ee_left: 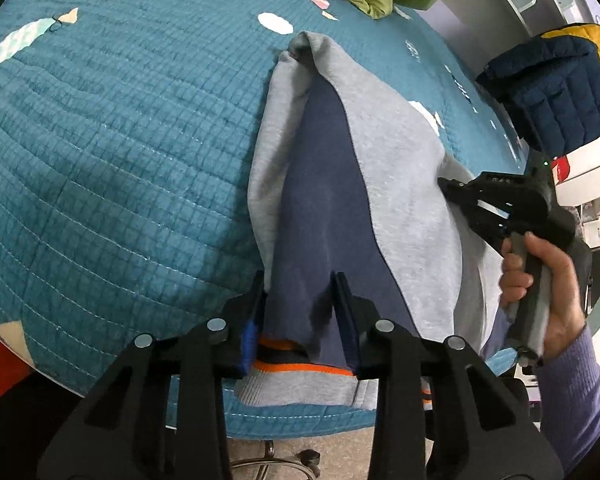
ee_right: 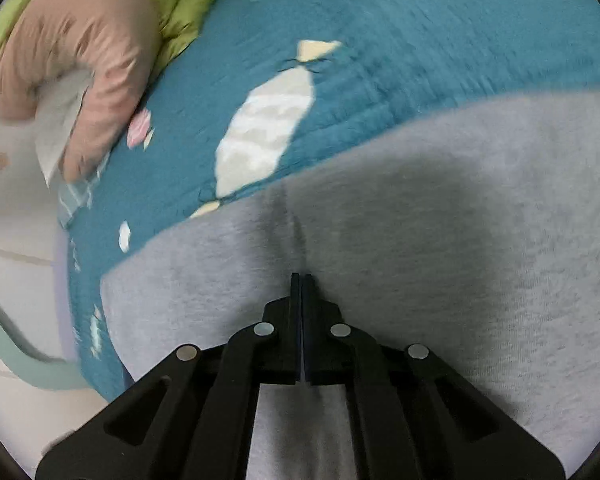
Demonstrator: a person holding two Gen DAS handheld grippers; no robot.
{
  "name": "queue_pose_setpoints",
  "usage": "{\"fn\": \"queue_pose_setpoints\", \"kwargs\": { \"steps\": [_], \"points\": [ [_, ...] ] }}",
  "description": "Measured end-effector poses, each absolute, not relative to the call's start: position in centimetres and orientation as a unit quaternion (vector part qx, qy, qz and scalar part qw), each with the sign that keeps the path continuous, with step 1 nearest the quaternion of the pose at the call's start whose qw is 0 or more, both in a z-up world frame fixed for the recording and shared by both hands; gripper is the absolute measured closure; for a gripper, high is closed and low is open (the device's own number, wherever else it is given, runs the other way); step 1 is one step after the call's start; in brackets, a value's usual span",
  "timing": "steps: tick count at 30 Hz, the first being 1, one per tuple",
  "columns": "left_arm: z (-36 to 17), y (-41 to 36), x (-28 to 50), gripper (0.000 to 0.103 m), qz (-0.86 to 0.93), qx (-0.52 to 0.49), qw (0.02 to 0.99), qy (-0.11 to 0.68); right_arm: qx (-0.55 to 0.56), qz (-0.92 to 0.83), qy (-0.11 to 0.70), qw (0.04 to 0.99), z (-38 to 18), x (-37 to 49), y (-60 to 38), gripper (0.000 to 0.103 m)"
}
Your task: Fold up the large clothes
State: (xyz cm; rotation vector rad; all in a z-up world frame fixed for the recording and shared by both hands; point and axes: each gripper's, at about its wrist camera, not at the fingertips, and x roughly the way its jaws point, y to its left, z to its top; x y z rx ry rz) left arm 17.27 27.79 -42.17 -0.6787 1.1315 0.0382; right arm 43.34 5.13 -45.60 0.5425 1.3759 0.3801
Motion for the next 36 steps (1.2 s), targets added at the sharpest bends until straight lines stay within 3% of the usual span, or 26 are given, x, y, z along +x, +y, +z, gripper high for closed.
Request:
{"fn": "queue_pose_setpoints", "kwargs": {
  "steps": [6,10,15,20,22,25,26,28,31,36],
  "points": [
    [-40.8,27.7,17.4,0.080,0.000,-0.320,0.797,0.513,0.198,0.183,0.657,0.704,-43.6,36.4,4.1,0.103],
    [-40.1,27.4,17.6,0.080,-0.010,-0.325,0.797,0.509,0.228,0.189,0.661,0.690,-44.5,31.4,2.0,0.103],
    [-41.0,27.6,18.0,0.079,0.019,-0.336,0.779,0.529,0.228,0.195,0.644,0.704,-44.3,30.9,2.1,0.103],
    [-42.8,28.0,17.1,0.061,0.042,-0.356,0.755,0.549,0.244,0.204,0.645,0.695,-44.2,30.1,1.3,0.103],
    [-43.4,28.0,16.9,0.048,0.038,-0.369,0.750,0.547,0.249,0.207,0.650,0.688,-44.4,29.8,1.0,0.103],
    [-43.5,27.4,17.5,0.045,0.032,-0.355,0.747,0.562,0.254,0.215,0.647,0.686,-44.5,29.1,0.9,0.103],
    [-43.3,27.4,17.7,0.046,0.033,-0.350,0.746,0.565,0.258,0.215,0.646,0.686,-44.5,28.9,0.7,0.103],
    [-42.4,26.8,18.2,0.079,0.034,-0.330,0.756,0.565,0.267,0.216,0.645,0.683,-44.4,28.6,0.4,0.103],
    [-40.5,24.9,18.6,0.089,0.021,-0.276,0.783,0.557,0.279,0.223,0.638,0.682,-44.1,27.9,-0.3,0.100],
    [-36.7,22.2,19.5,0.092,-0.012,-0.257,0.816,0.518,0.275,0.231,0.620,0.698,-43.3,26.8,-2.3,0.100]
  ]
}}
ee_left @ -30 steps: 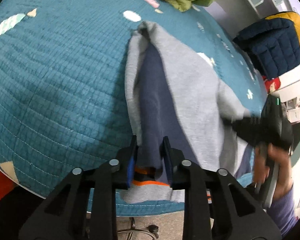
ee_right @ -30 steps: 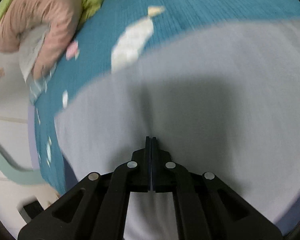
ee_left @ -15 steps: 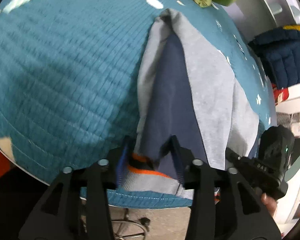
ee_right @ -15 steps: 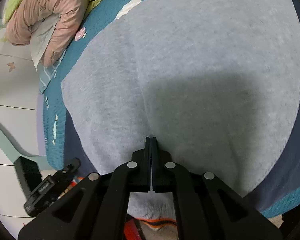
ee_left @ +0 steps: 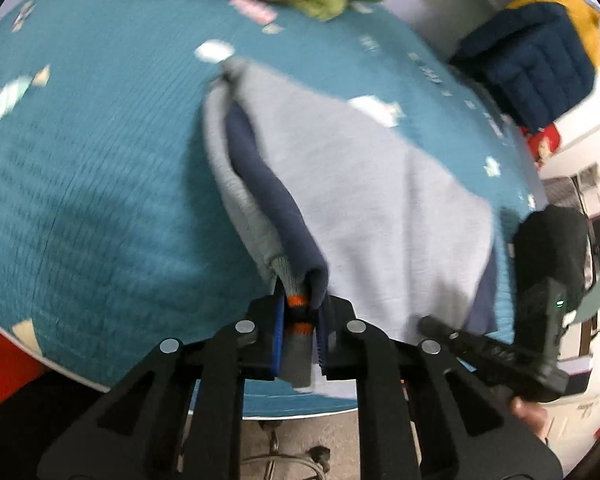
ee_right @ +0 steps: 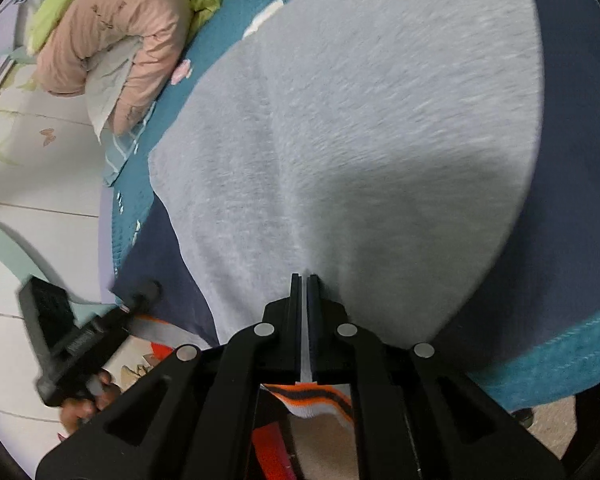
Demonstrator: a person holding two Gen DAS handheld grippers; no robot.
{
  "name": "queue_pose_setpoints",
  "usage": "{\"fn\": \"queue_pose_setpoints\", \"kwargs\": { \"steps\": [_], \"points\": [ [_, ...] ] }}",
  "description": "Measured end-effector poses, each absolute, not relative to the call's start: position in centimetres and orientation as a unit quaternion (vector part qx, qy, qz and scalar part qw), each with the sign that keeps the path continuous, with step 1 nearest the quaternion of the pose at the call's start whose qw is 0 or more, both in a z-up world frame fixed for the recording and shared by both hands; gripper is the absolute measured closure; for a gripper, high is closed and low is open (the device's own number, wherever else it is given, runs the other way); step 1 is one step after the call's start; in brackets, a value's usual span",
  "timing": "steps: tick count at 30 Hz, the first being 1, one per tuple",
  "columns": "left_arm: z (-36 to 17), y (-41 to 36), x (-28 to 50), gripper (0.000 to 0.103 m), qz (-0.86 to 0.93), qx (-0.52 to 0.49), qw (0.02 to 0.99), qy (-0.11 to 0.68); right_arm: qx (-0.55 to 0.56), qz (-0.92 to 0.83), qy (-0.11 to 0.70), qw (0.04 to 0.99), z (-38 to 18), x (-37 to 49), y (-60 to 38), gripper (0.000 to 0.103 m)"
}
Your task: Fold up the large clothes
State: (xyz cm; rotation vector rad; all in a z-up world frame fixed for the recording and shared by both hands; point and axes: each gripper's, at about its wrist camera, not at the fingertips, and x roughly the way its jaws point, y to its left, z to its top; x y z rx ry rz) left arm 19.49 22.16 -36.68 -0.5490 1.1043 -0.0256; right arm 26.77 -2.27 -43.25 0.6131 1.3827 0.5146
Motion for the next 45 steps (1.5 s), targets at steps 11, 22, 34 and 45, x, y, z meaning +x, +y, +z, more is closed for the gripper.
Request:
{"fn": "queue_pose_setpoints", "kwargs": {
  "steps": [11,22,34,45],
  "points": [
    [-32.7,14.7,22.4,0.092,-0.070,-0.219,0.837,0.497,0.252,0.270,0.552,0.748,-40.0,25.3,-6.0,0.086],
    [-31.6,15.6,21.5,0.092,-0.064,-0.248,0.829,0.497,0.146,0.396,0.499,0.757,-37.7,23.1,3.0,0.057],
    [-32.0,18.5,20.7,0.092,-0.056,-0.297,0.821,0.485,0.087,0.412,0.485,0.766,-37.8,21.8,8.8,0.055],
    [-31.7,17.2,20.3,0.092,-0.066,-0.294,0.822,0.484,0.067,0.376,0.456,0.804,-37.8,22.3,11.1,0.045]
  ]
}}
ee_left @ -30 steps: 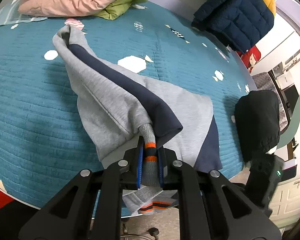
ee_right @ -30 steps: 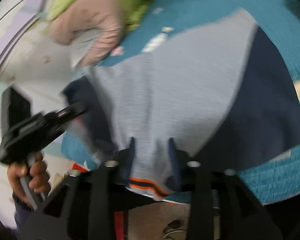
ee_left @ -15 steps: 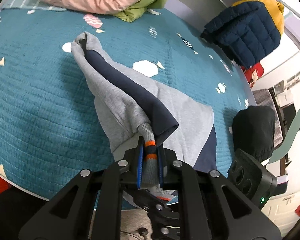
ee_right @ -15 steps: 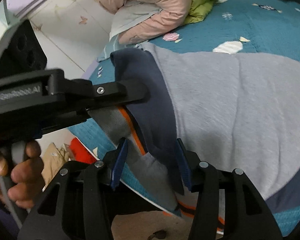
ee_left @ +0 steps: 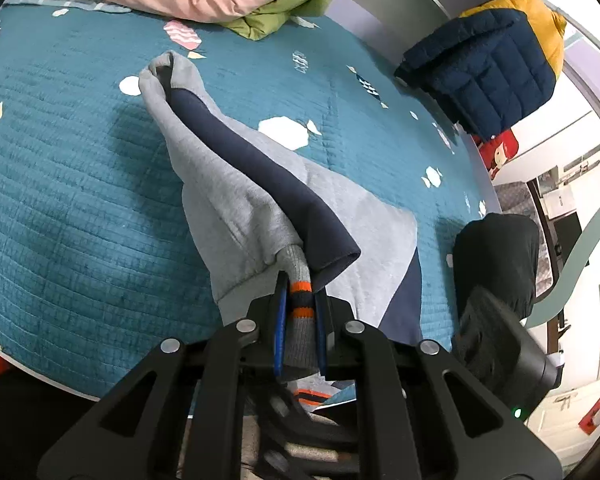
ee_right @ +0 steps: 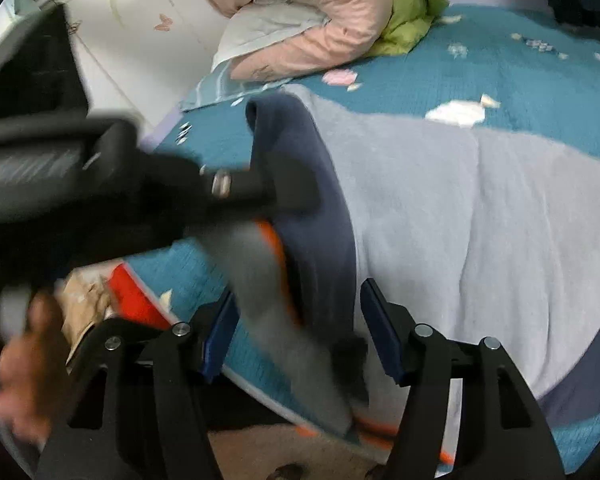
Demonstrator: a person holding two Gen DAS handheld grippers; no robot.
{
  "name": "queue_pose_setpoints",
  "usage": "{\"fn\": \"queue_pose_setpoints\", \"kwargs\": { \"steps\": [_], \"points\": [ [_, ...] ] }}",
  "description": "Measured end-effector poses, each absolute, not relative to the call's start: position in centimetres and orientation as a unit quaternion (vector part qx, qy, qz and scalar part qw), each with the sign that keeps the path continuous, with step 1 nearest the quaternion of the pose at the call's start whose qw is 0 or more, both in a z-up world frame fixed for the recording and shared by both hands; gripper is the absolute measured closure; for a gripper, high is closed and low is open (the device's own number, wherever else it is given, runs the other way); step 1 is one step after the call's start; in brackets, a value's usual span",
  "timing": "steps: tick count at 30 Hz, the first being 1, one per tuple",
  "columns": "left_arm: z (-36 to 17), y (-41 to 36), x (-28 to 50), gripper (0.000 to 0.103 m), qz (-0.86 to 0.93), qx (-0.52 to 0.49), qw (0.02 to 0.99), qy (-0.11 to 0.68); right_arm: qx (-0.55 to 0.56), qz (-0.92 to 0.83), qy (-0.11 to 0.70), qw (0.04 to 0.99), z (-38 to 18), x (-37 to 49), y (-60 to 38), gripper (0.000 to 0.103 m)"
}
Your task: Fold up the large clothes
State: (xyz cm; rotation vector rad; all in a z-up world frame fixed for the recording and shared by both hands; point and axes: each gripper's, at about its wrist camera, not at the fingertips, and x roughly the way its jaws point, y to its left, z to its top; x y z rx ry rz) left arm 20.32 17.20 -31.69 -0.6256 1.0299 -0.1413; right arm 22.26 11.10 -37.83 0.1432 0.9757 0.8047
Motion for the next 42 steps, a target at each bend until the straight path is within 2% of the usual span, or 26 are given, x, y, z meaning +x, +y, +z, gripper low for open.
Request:
{"fn": "queue_pose_setpoints", "kwargs": {
  "steps": [1,3,4,5,6,7,8,10,11,15,19,25,27,31,34,40,42],
  "points": [
    [-31.6,17.1,20.3,0.094,-0.068,-0.294,0.822,0.484,0.068,0.366,0.446,0.814,-37.7,22.5,11.3,0.047],
    [-31.4,16.8,20.5,0.094,-0.073,-0.301,0.820,0.480,0.089,0.359,0.438,0.819,-37.5,23.1,11.1,0.064],
    [-31.2,16.6,20.6,0.094,-0.076,-0.299,0.822,0.478,0.092,0.348,0.439,0.823,-37.5,23.3,10.9,0.079],
    [-30.9,16.1,20.8,0.094,-0.081,-0.295,0.825,0.475,0.098,0.335,0.441,0.827,-37.6,23.6,10.2,0.090],
    [-30.5,15.5,21.0,0.094,-0.095,-0.299,0.825,0.469,0.103,0.326,0.439,0.831,-37.6,23.7,9.7,0.090],
    [-30.3,15.1,21.1,0.088,-0.107,-0.303,0.826,0.463,0.115,0.313,0.438,0.834,-37.6,23.9,8.6,0.091],
    [-29.8,14.4,21.3,0.081,-0.118,-0.302,0.829,0.455,0.135,0.302,0.438,0.835,-37.6,24.2,7.3,0.091],
    [-28.4,12.9,21.4,0.022,-0.141,-0.296,0.840,0.432,0.178,0.283,0.442,0.833,-37.4,25.0,4.8,0.091],
    [-27.7,12.2,21.5,0.019,-0.150,-0.297,0.846,0.416,0.197,0.276,0.439,0.832,-37.2,25.2,3.4,0.091],
    [-26.7,10.0,22.0,0.018,-0.179,-0.295,0.849,0.400,0.258,0.240,0.432,0.830,-36.6,25.8,-1.9,0.091],
    [-27.9,9.1,22.6,0.018,-0.160,-0.289,0.850,0.411,0.302,0.178,0.445,0.824,-38.1,26.2,-7.7,0.091],
    [-33.8,6.9,24.4,0.018,-0.099,-0.210,0.833,0.502,0.380,0.105,0.492,0.776,-44.3,25.5,-12.6,0.090],
    [-36.1,6.9,24.7,0.018,-0.082,-0.208,0.821,0.526,0.386,0.106,0.485,0.778,-44.5,24.7,-12.9,0.090],
    [-39.4,7.8,24.8,0.018,-0.062,-0.229,0.799,0.552,0.399,0.106,0.490,0.768,-45.1,24.3,-14.0,0.084],
    [-41.0,8.1,24.8,0.018,-0.049,-0.234,0.790,0.564,0.392,0.105,0.491,0.771,-44.8,23.9,-14.8,0.083],
    [-42.3,8.4,24.8,0.016,-0.047,-0.247,0.781,0.571,0.444,0.137,0.480,0.745,-45.2,24.1,-16.2,0.089],
    [-42.4,8.3,25.0,0.016,-0.051,-0.249,0.780,0.571,0.440,0.133,0.468,0.755,-44.6,24.0,-16.6,0.096]
  ]
}}
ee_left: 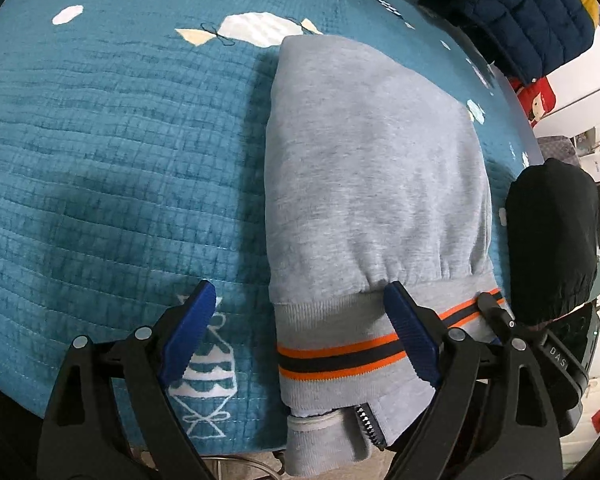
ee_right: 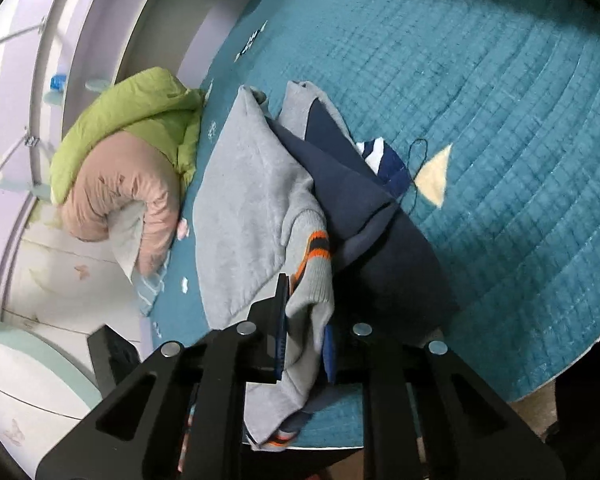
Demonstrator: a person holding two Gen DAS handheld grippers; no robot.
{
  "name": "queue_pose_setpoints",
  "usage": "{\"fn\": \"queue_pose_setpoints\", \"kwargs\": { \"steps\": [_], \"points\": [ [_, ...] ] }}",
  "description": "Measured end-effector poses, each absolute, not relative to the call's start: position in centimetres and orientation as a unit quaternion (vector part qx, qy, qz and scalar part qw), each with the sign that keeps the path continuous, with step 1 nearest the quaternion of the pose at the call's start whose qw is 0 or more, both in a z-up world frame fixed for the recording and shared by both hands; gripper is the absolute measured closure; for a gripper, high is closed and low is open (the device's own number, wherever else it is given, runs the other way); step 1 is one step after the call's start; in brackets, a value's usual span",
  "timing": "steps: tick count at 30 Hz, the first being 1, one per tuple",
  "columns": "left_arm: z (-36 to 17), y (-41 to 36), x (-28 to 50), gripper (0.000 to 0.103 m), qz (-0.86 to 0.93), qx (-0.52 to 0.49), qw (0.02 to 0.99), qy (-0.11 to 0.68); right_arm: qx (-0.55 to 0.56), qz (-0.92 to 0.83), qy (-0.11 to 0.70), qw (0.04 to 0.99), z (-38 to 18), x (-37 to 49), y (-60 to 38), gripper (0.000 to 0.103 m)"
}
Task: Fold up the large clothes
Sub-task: 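Grasp the folded jacket's striped hem with both grippers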
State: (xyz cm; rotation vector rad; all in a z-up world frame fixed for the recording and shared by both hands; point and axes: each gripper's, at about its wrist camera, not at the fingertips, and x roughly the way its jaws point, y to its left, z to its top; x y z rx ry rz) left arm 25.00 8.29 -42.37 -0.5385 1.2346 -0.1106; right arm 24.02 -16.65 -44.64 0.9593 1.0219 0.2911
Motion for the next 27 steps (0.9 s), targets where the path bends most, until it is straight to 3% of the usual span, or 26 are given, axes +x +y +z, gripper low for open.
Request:
{"fn": "queue_pose_setpoints", "kwargs": {
  "steps": [5,11,13,17,20,27],
  "points": [
    [-42.4,7.9,25.4,0.014,-0.061,-0.249,0.779,0.572,0.432,0.131,0.444,0.774,-42.2,21.6,-17.0,0.097],
    [-43.7,7.2,25.4,0.012,-0.074,-0.246,0.765,0.590,0.457,0.088,0.492,0.735,-46.6,21.4,-18.0,0.095],
    [-43.8,7.1,25.7,0.012,-0.076,-0.242,0.766,0.590,0.480,0.089,0.497,0.717,-47.2,21.4,-18.4,0.091],
    [-43.7,6.5,26.2,0.012,-0.082,-0.230,0.766,0.595,0.481,0.071,0.495,0.720,-45.9,20.6,-19.7,0.069],
    [-43.6,5.6,26.7,0.012,-0.085,-0.224,0.765,0.597,0.480,0.052,0.504,0.716,-46.1,20.0,-20.6,0.059],
    [-43.8,5.0,27.1,0.012,-0.087,-0.223,0.762,0.602,0.532,0.075,0.493,0.684,-47.9,20.0,-21.0,0.053]
  ]
}}
